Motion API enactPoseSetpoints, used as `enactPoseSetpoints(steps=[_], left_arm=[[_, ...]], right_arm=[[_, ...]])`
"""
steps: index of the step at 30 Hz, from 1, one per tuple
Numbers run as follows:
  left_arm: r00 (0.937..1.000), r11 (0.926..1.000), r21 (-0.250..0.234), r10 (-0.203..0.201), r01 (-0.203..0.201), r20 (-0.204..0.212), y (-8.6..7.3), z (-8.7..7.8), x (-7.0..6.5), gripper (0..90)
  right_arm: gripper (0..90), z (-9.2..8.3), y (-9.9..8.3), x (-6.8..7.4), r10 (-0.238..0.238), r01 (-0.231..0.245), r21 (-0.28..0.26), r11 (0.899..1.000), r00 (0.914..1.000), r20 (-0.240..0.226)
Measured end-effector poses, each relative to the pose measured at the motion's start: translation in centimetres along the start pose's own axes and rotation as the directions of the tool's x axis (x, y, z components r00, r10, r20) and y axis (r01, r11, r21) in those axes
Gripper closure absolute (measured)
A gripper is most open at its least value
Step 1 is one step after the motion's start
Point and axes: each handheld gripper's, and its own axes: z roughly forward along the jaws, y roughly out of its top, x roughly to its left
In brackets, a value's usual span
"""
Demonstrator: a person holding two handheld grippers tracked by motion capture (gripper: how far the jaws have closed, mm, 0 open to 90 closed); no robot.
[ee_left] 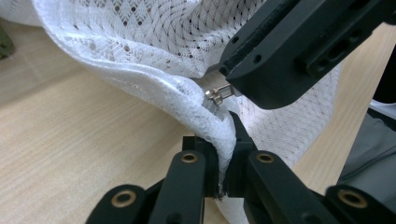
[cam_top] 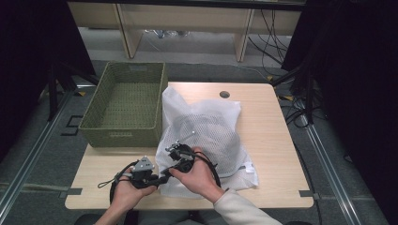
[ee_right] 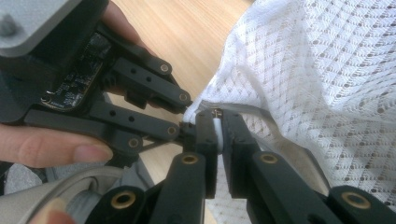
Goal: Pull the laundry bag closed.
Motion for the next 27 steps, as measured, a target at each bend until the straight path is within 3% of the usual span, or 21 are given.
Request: enactPoseSetpoints(steps=[2, 5, 7, 9, 10, 11, 12, 14, 16, 18, 21, 23, 27], left_arm=[[0.9999, 0.9997, -0.019, -0.015, 0.015, 0.004, 0.1, -0.1, -0.3, 87.9], [0.9999, 0.9992, -0.038, 0.013, -0.013, -0.004, 0.3, -0.4, -0.3, 88.1], [1.0, 0.9984, -0.057, 0.004, -0.004, -0.007, 0.3, -0.4, -0.5, 88.2], [0.9997, 0.999, -0.042, 0.015, -0.016, -0.017, 0.4, -0.6, -0.6, 88.3], [0.9998, 0.998, -0.062, 0.014, -0.015, -0.014, 0.4, -0.5, -0.7, 88.3], [0.9992, 0.9983, -0.046, 0.035, -0.036, -0.016, 0.5, -0.5, -0.6, 88.3], [0.9998, 0.9978, -0.064, 0.018, -0.018, -0.009, 0.5, -0.5, -0.8, 88.3], [0.9989, 0.9973, -0.062, 0.037, -0.039, -0.03, 0.6, -0.5, -0.9, 88.3], [0.9992, 0.9972, -0.067, 0.032, -0.034, -0.025, 0.6, -0.5, -0.9, 88.3], [0.9981, 0.9976, -0.043, 0.053, -0.054, -0.033, 0.6, -0.7, -0.8, 88.3], [0.9983, 0.9983, -0.032, 0.047, -0.048, -0.035, 0.6, -0.8, -0.9, 88.3], [0.9987, 0.9977, -0.058, 0.032, -0.034, -0.039, 0.6, -0.7, -1.1, 88.3], [0.9971, 0.9965, -0.058, 0.058, -0.061, -0.05, 0.7, -0.8, -1.0, 88.3]], right_arm=[[87.1, -0.2, 0.0, 0.0, 0.0, 0.0, -0.008, 1.0, 1.0, 0.003], [87.1, -0.6, -0.2, 0.1, 0.007, -0.007, -0.016, 1.0, 1.0, -0.004], [87.1, -0.9, -0.4, 0.1, 0.007, -0.007, -0.021, 1.0, 1.0, -0.002], [87.1, -1.2, -0.6, 0.1, 0.013, -0.013, -0.021, 1.0, 0.9999, -0.007], [87.1, -1.2, -0.7, 0.0, 0.009, -0.009, -0.023, 1.0, 1.0, -0.001], [87.1, -1.3, -0.7, -0.1, 0.006, -0.006, -0.027, 1.0, 1.0, 0.0], [87.1, -1.3, -0.8, -0.1, 0.018, -0.018, -0.023, 1.0, 0.9998, 0.0], [87.1, -1.4, -0.8, -0.1, 0.017, -0.017, -0.023, 1.0, 0.9998, 0.011], [87.1, -1.4, -0.8, -0.2, 0.026, -0.026, -0.024, 0.999, 0.9997, -0.001], [87.1, -1.4, -0.9, -0.3, 0.033, -0.033, -0.02, 0.999, 0.9994, 0.006], [87.1, -1.4, -1.0, -0.4, 0.032, -0.032, -0.019, 0.999, 0.9994, 0.01], [87.1, -1.5, -1.0, -0.3, 0.036, -0.036, -0.015, 0.999, 0.9992, 0.014], [87.1, -1.5, -1.1, -0.3, 0.034, -0.034, -0.016, 0.999, 0.999, 0.027]])
